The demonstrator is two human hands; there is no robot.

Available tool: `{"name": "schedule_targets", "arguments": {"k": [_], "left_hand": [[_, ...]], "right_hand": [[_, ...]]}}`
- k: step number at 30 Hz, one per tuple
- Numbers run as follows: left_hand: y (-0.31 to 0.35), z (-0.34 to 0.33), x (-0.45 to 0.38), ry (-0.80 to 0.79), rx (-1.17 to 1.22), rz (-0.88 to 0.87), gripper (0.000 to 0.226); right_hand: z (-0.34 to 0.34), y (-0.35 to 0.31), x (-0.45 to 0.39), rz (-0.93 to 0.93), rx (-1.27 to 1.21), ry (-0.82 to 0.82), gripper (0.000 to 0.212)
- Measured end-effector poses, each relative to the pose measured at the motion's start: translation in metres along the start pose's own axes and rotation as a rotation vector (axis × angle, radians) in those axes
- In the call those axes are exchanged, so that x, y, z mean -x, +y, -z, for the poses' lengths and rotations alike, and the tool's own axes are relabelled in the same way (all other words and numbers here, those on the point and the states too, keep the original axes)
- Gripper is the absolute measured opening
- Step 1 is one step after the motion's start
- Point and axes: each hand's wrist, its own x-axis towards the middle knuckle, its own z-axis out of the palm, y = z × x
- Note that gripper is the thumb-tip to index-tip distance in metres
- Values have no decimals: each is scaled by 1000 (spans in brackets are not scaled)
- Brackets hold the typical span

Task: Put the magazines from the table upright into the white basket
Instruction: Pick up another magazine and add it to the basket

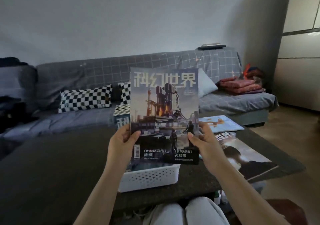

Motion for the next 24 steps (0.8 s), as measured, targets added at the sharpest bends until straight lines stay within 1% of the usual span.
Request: {"name": "schedule_targets", "arguments": {"k": [3,5,8,11,14,17,20,22,24], "left_hand": [[-15,26,-4,119,-109,-1,24],[-26,37,-7,165,-196,3,24],[-46,45,-12,184,-305,60,18],[-68,44,-12,149,-371,163,11],[-83,42,-12,123,-372,227,15],[-89,42,-14,157,-380,224,16],[-91,42,-14,192,-307,236,13],[-93,43,-14,224,-226,247,7],[-94,42,-15,270,-162,256,9]], "right_hand": [[-31,12,-16,-4,91,-31,26],[-47,23,-27,-14,140,-38,26],[-62,41,-38,-36,199,-39,30],[-65,60,-41,-90,241,-42,31],[-63,73,-41,-128,325,-43,28],[-66,75,-44,-82,369,-9,30],[-66,78,-43,-40,372,32,30],[-66,81,-41,-28,374,64,26],[-67,83,-41,-14,379,106,22]]}}
